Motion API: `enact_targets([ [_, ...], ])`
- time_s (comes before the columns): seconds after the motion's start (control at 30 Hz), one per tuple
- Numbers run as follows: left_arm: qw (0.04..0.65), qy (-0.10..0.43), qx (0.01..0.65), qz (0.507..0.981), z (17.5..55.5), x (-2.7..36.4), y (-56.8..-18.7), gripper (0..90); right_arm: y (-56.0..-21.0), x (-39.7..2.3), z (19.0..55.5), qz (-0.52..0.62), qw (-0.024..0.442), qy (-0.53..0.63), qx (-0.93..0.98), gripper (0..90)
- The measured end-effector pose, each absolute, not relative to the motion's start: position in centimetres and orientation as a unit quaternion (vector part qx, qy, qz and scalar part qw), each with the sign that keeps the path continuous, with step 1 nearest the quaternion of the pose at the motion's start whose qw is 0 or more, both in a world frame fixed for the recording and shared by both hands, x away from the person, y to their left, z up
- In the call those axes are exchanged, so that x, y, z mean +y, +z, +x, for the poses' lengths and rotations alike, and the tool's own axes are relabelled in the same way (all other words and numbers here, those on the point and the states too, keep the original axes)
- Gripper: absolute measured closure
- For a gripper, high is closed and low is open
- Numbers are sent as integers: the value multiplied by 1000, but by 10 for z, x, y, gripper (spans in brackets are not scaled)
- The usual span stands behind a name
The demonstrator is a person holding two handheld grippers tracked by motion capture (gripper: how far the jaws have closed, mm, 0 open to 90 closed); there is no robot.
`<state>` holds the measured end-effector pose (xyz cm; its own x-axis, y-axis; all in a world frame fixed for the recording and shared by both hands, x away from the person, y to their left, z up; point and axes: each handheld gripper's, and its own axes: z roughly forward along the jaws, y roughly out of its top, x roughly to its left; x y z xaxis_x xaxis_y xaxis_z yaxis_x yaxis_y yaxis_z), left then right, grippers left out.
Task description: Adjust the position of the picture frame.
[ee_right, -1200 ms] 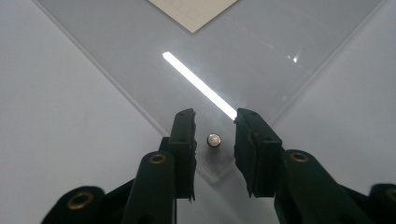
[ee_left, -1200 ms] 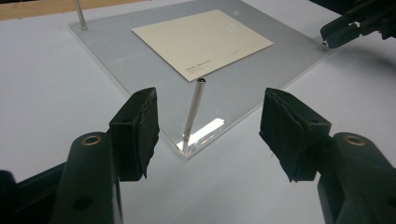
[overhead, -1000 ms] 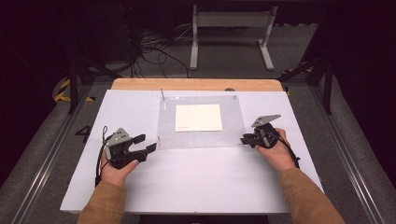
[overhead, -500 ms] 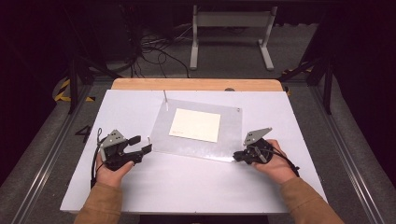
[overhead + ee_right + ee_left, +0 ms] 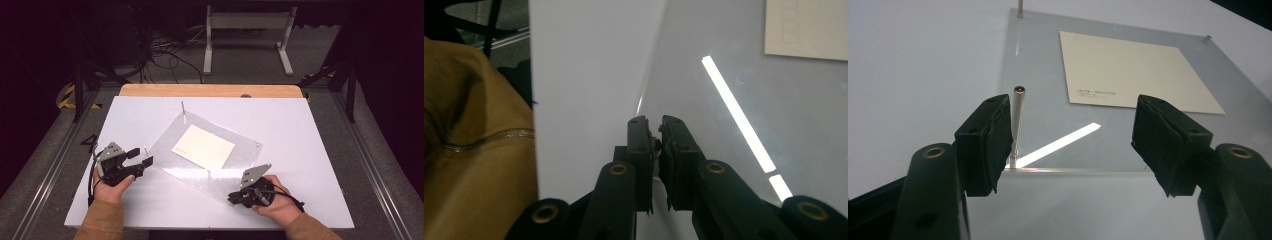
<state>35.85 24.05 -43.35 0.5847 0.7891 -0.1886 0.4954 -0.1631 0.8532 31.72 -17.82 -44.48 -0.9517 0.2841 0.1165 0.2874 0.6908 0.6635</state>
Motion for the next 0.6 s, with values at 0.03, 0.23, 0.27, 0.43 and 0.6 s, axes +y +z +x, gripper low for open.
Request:
enact_targets([
  [0.03, 483, 153, 433, 746, 358, 241, -434, 331, -446, -174, 313, -153, 8, -366, -918, 824],
  [0.23, 465, 160, 441, 751, 361, 241, -438, 336, -445, -167, 306, -144, 9, -376, -915, 737],
  [0.27, 460, 163, 441, 753, 362, 240, -440, 340, -443, -169, 307, -146, 1, -385, -911, 705],
  [0.43, 428, 190, 457, 756, 370, 237, -446, 430, -429, -189, 313, -169, -31, -430, -887, 677],
  [0.6, 413, 211, 474, 749, 383, 235, -451, 606, -424, -203, 319, -186, -45, -445, -875, 668],
])
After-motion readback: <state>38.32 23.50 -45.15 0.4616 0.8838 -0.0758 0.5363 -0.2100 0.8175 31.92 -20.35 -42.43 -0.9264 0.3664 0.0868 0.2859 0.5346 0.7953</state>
